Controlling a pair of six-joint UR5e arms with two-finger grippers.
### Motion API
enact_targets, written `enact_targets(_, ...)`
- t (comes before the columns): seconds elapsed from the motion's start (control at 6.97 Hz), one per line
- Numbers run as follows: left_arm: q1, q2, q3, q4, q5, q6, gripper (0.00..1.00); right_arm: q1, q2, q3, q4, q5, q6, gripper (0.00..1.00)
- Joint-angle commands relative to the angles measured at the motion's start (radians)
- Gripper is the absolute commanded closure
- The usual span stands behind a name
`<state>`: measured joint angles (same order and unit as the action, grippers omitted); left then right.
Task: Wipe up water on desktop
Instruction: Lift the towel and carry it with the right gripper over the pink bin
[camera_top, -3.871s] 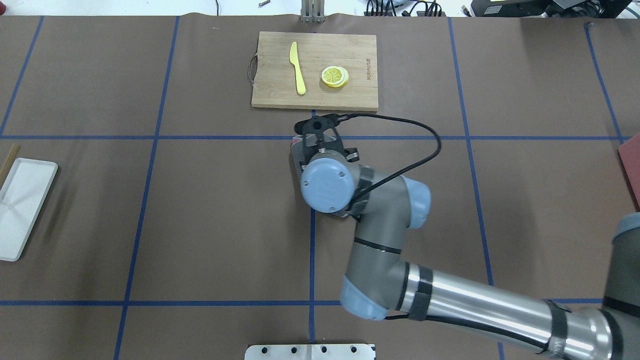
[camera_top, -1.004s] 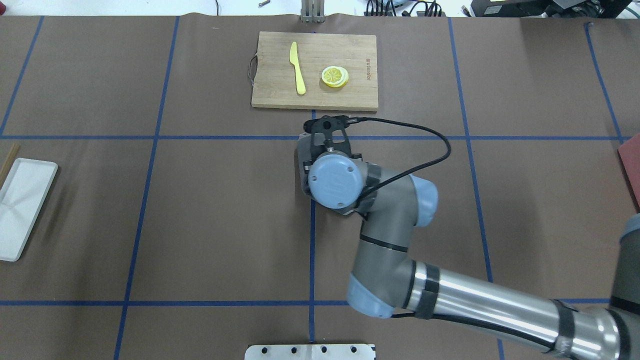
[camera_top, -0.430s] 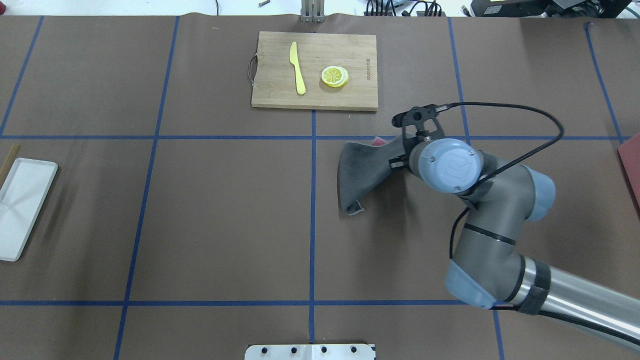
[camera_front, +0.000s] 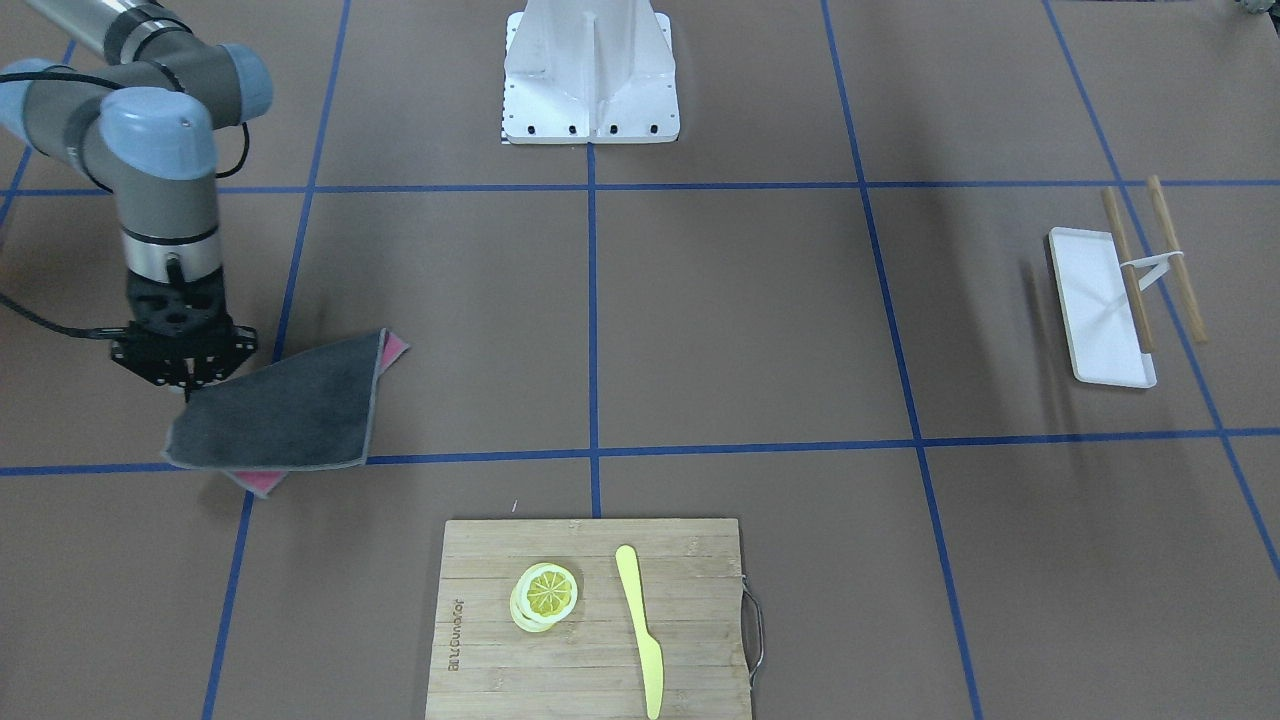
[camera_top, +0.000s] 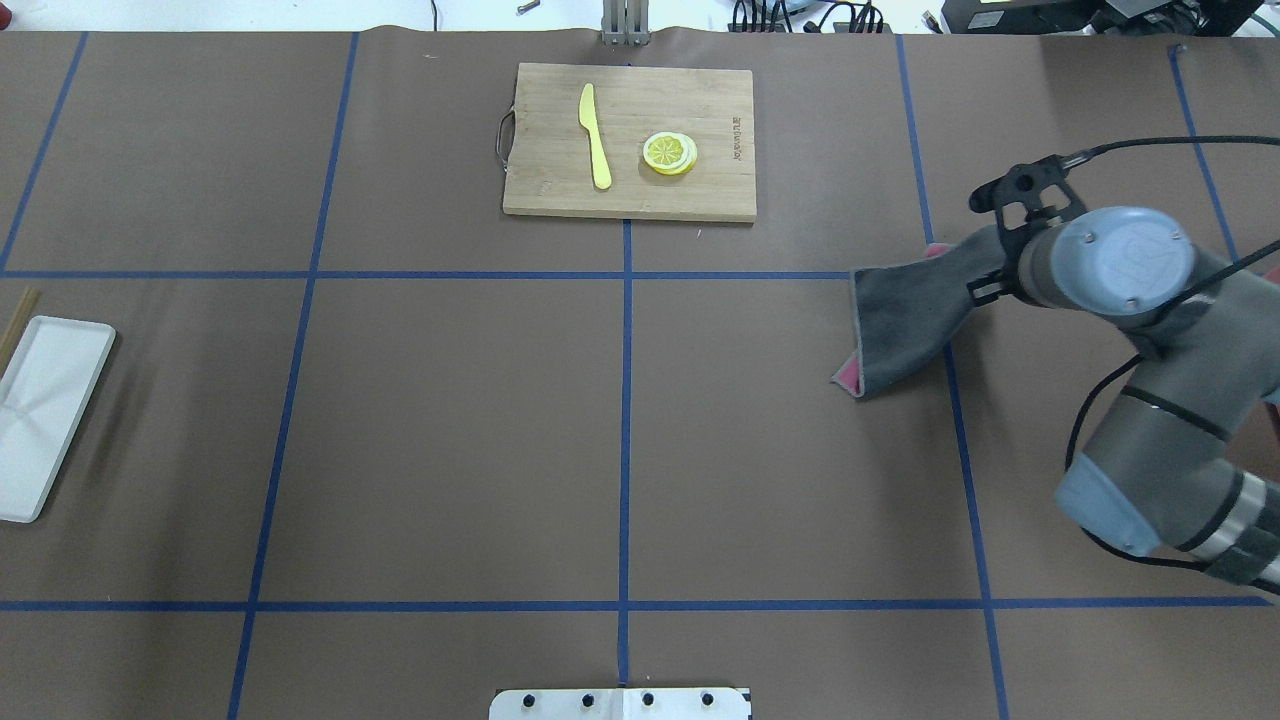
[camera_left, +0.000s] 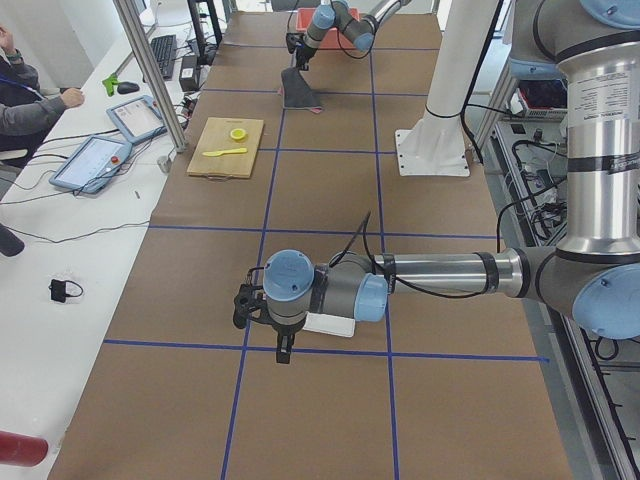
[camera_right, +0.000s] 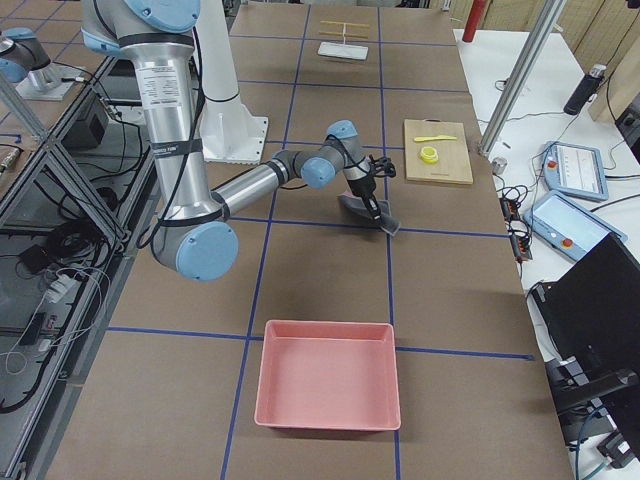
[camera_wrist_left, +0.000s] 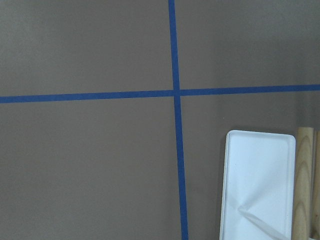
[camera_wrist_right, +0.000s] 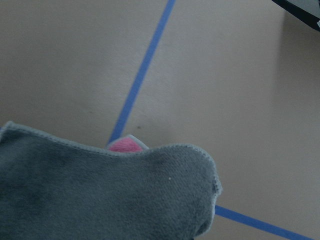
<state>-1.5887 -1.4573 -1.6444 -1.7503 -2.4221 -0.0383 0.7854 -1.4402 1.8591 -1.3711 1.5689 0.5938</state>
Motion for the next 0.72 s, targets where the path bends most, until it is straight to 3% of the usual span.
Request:
enact_targets(0.0,-0.002,-0.002,0.000,0.000,0.000,0.000,0.01,0.086,-0.049,0.058,0.003,0.106,-0.084,1.00)
enact_targets(0.14,-0.002,-0.002,0.000,0.000,0.000,0.000,0.02,0.086,-0.020,0.066,0.001,0.111,-0.074,1.00)
enact_targets(0.29,-0.002,-0.002,0.000,0.000,0.000,0.000,0.01,0.142,0.012,0.084,-0.002,0.214,-0.069,1.00)
enact_targets(0.57,-0.002,-0.002,0.000,0.000,0.000,0.000,0.02,0.413,0.014,0.101,-0.011,0.629,-0.069,1.00)
